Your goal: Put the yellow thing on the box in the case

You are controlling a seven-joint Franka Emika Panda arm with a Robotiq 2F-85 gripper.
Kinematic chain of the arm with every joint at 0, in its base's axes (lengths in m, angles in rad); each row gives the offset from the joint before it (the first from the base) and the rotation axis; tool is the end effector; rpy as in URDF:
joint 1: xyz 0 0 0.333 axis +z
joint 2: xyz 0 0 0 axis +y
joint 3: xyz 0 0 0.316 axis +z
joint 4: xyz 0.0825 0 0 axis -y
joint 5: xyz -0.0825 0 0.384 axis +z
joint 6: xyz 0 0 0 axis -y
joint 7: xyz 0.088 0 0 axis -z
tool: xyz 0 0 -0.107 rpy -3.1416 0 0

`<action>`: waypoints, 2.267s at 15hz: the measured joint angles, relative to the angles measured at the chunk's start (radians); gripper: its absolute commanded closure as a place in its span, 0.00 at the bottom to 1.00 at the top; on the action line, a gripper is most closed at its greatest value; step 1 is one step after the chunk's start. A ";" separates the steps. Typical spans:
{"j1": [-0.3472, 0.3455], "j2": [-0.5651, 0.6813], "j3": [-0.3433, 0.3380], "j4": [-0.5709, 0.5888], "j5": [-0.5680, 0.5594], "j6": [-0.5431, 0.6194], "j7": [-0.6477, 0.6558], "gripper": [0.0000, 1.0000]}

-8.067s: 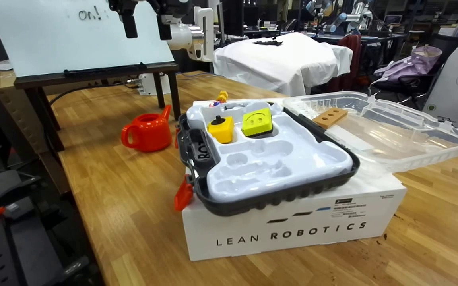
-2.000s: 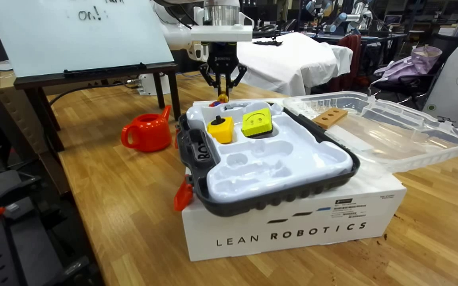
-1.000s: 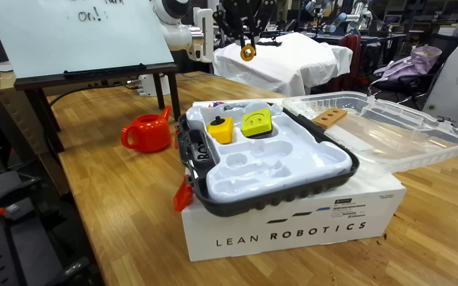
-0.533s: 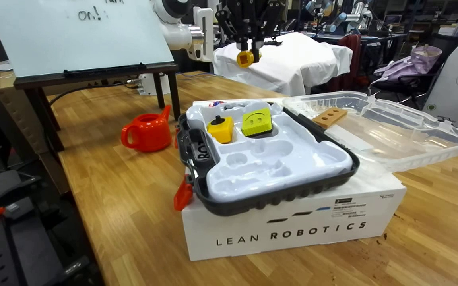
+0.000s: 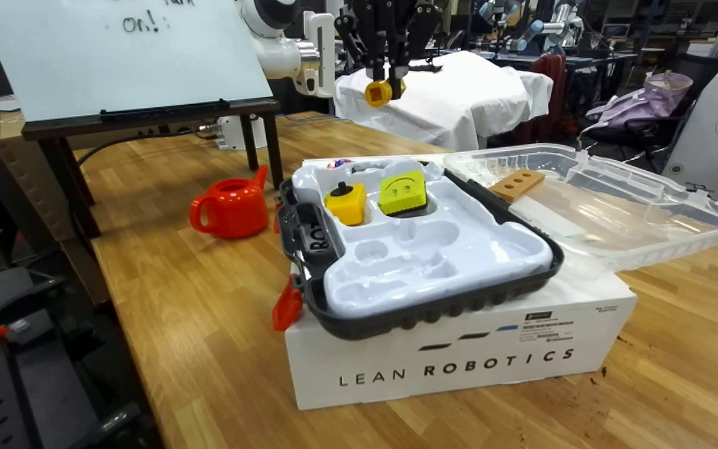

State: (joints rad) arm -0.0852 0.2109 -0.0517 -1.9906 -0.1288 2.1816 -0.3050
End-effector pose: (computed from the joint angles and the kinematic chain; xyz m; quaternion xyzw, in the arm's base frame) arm 0.5856 -0.0845 0.3566 0.9909 0.1216 -0.0224 0.0542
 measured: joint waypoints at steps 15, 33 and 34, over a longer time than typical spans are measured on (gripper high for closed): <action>-0.104 0.051 -0.058 0.050 -0.058 0.003 -0.376 0.82; -0.191 0.119 -0.072 0.069 -0.080 0.006 -0.778 0.95; -0.202 0.128 -0.073 0.075 -0.078 0.006 -0.824 0.95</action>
State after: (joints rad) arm -0.2876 0.3393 -0.1242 -1.9153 -0.2066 2.1873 -1.1286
